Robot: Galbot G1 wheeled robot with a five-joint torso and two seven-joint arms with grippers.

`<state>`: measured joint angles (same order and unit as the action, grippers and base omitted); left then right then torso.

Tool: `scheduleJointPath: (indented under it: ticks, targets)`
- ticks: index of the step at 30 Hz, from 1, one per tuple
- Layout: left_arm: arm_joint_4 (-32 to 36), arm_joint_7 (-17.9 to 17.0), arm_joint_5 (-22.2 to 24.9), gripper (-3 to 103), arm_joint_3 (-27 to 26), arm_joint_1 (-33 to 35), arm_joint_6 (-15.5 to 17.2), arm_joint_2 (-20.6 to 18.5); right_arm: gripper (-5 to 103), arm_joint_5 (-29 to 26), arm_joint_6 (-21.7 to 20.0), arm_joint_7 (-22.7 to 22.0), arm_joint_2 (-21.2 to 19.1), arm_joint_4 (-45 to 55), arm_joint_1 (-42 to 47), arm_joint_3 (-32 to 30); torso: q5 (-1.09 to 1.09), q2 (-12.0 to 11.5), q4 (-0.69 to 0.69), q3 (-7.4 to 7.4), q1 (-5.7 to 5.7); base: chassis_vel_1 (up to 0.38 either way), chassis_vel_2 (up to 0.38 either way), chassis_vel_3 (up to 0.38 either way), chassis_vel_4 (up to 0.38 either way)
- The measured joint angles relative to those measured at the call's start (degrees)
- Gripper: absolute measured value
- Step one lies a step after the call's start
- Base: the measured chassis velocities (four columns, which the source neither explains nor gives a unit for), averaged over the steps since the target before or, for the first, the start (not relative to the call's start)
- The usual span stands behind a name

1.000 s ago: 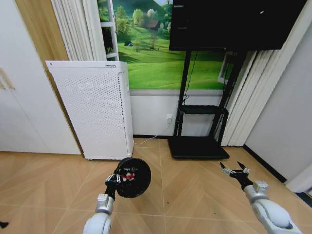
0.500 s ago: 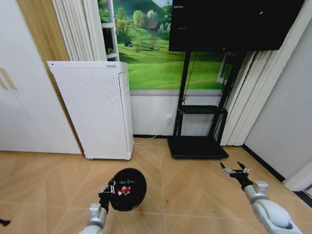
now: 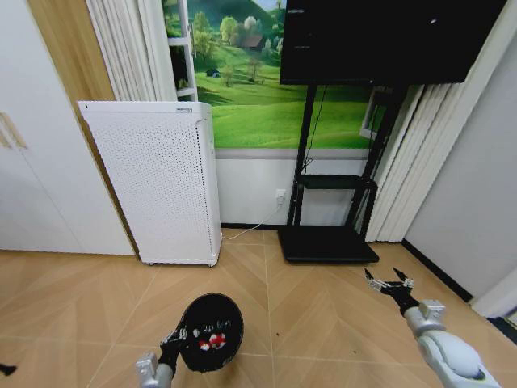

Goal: Pick up the trash bin and place the garbage on the floor into it.

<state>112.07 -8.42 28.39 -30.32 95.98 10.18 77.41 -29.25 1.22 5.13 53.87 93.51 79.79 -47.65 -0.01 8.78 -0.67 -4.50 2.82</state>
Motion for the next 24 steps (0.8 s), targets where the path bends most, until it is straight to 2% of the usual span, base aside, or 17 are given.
scheduleJointPath:
  ticks: [10, 24]
  targets:
    - [1.45, -0.66, 0.02, 4, -3.45, 4.1, 0.43, -1.32, 100, 0.0, 0.0, 0.0, 0.0, 0.0, 0.0, 0.0, 0.01, 0.0, 0.01, 0.0, 0.0, 0.0, 0.0, 0.0, 0.0]
    - [-0.84, -0.49, 0.01, 4, -5.25, 4.39, -0.04, -1.15, 100, 0.0, 0.0, 0.0, 0.0, 0.0, 0.0, 0.0, 0.01, 0.0, 0.0, -0.01, 0.0, 0.0, 0.0, 0.0, 0.0]
